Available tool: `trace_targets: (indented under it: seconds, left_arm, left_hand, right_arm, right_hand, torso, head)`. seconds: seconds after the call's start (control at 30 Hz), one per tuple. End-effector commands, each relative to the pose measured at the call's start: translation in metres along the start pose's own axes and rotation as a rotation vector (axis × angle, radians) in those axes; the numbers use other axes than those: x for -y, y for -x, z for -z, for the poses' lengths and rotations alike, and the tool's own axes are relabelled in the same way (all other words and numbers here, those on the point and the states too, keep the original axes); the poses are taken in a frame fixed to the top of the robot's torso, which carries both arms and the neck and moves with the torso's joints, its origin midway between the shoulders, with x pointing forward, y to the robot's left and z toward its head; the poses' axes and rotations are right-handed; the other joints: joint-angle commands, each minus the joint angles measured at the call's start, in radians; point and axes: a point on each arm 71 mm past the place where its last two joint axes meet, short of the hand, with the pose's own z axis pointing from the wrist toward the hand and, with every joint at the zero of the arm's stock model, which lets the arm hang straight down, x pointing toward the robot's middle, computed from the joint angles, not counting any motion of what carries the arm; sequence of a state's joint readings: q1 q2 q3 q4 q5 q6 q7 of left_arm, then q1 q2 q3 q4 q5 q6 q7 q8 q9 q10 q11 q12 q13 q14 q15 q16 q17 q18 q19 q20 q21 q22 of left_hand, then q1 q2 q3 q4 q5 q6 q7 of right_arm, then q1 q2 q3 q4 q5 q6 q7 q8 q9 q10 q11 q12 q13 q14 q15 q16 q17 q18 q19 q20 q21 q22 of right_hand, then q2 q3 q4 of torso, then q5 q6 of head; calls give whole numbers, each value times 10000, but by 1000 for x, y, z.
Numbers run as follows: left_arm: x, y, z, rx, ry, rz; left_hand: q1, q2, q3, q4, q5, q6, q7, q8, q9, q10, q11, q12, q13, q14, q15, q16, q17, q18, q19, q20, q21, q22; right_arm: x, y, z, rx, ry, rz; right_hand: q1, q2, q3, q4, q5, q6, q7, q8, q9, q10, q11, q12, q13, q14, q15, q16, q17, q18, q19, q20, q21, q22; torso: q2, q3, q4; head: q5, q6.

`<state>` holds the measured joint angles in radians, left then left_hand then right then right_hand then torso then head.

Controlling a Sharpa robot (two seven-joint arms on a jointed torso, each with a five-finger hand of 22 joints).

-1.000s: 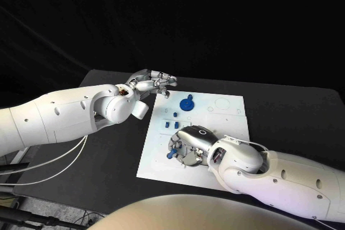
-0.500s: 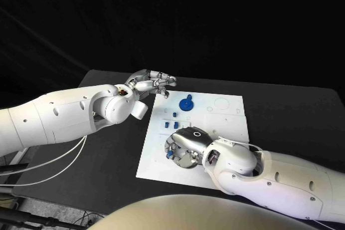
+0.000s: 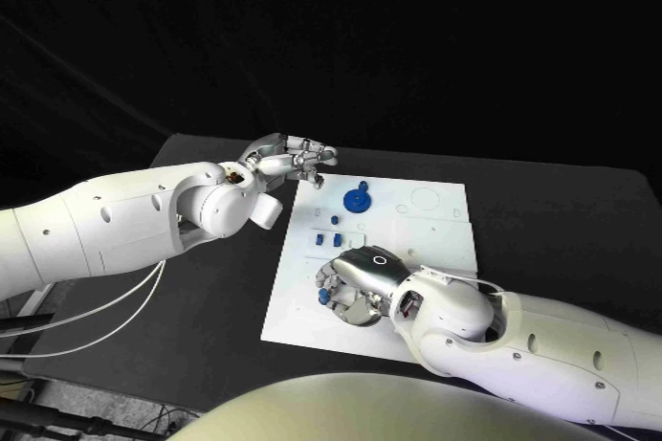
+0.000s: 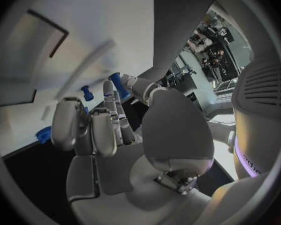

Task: Assemble the parts on the task board

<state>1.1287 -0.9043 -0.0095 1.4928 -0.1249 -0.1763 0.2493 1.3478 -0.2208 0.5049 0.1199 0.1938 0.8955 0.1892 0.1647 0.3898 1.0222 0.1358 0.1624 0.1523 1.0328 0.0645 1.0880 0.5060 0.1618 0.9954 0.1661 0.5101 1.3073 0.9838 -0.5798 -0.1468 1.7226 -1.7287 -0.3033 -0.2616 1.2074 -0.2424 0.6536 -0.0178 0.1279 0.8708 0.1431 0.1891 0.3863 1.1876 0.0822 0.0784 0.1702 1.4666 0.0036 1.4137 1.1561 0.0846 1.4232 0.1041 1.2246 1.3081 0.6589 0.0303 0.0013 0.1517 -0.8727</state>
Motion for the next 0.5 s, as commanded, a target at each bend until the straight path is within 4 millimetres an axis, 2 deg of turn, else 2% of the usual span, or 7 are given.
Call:
trace_targets:
  seconds: [0.03, 0.13, 0.2, 0.27, 0.43, 0.47, 0.5]
  left_arm:
    - [1, -2, 0, -164, -44, 66]
    - [1, -1, 0, -155, -41, 64]
    - [1, -1, 1, -149, -38, 62]
    - [1, 0, 1, -141, -32, 60]
    - [1, 1, 1, -104, -25, 50]
    - [1, 1, 1, -96, -23, 48]
    - [1, 2, 1, -90, -24, 47]
  left_hand:
    - [10, 21, 8, -41, 38, -69, -13, 35, -9, -48, 1, 31, 9, -87, -2, -64, -9, 169, 36, 24, -31, 77]
    - [10, 21, 8, -41, 38, -69, -13, 35, -9, -48, 1, 31, 9, -87, -2, -64, -9, 169, 36, 24, -31, 77]
    - [10, 21, 8, -41, 38, -69, -13, 35, -9, -48, 1, 31, 9, -87, -2, -64, -9, 169, 36, 24, -31, 77]
    - [8, 20, 6, -47, 37, -76, -13, 40, -13, -71, 4, 34, 10, -94, 1, -66, -15, 169, 35, 26, -39, 81]
    - [7, 19, 4, -48, 36, -79, -14, 41, -14, -76, 5, 34, 10, -96, 2, -67, -16, 169, 35, 26, -40, 82]
    - [7, 19, 4, -48, 36, -79, -14, 41, -14, -76, 5, 34, 10, -96, 2, -67, -16, 169, 35, 26, -40, 82]
    - [7, 19, 4, -48, 36, -79, -14, 41, -14, -76, 5, 34, 10, -96, 2, -67, -16, 169, 35, 26, -40, 82]
  right_arm:
    - [0, 6, 5, 780, 0, -55]
    - [0, 12, 12, 1362, 150, -242]
    - [1, 19, 20, 1825, 206, -521]
    - [6, 27, 28, 2149, 88, -987]
    - [40, 53, 51, 2167, -1152, -2606]
    - [50, 58, 57, 2020, -1572, -2937]
    - [65, 63, 67, 1816, -2200, -3382]
  right_hand:
    - [-30, -148, -144, 25, 89, -239, -45, -130, -87, -36, -28, 20, 52, 215, -20, 10, -20, -135, 32, 30, -31, 1641]
    - [-115, -195, -372, 102, 77, -478, -95, -261, -187, -24, -51, 63, 114, 225, -42, 29, 21, -144, 58, 11, 5, 1659]
    - [-144, -173, -773, 217, 12, -661, -248, -384, -291, 1, -95, 122, 200, 241, -74, 57, 74, -158, 98, -19, 68, 1685]
    - [-102, -141, -1173, 321, 7, -551, -32, -355, -337, 54, -113, 198, 301, 259, -93, 90, 143, -168, 125, -42, 99, 1702]
    - [-91, -49, -1675, 610, 155, 504, 87, 172, -207, 524, -47, 630, 683, 304, -32, 186, 305, -187, 177, -2, 163, 1737]
    - [-144, -57, -1735, 686, 147, 749, 10, 300, -144, 656, -108, 769, 810, 305, -82, 195, 309, -180, 177, -19, 159, 1738]
    - [-234, -74, -1852, 795, 129, 984, -108, 433, -57, 1047, -249, 1118, 1066, 320, -178, 226, 371, -188, 208, -83, 227, 1759]
  torso:
    - [1, 13, -1]
    - [-8, 10, -7]
    - [-11, 5, -8]
    - [-19, 1, -16]
    - [-44, -16, -41]
    - [-48, -23, -47]
    - [-57, -38, -53]
  head:
    - [-1, 1]
    - [3, 1]
    - [-46, 1]
    - [-74, 1]
    - [-305, 1]
    - [-366, 1]
    - [-560, 7]
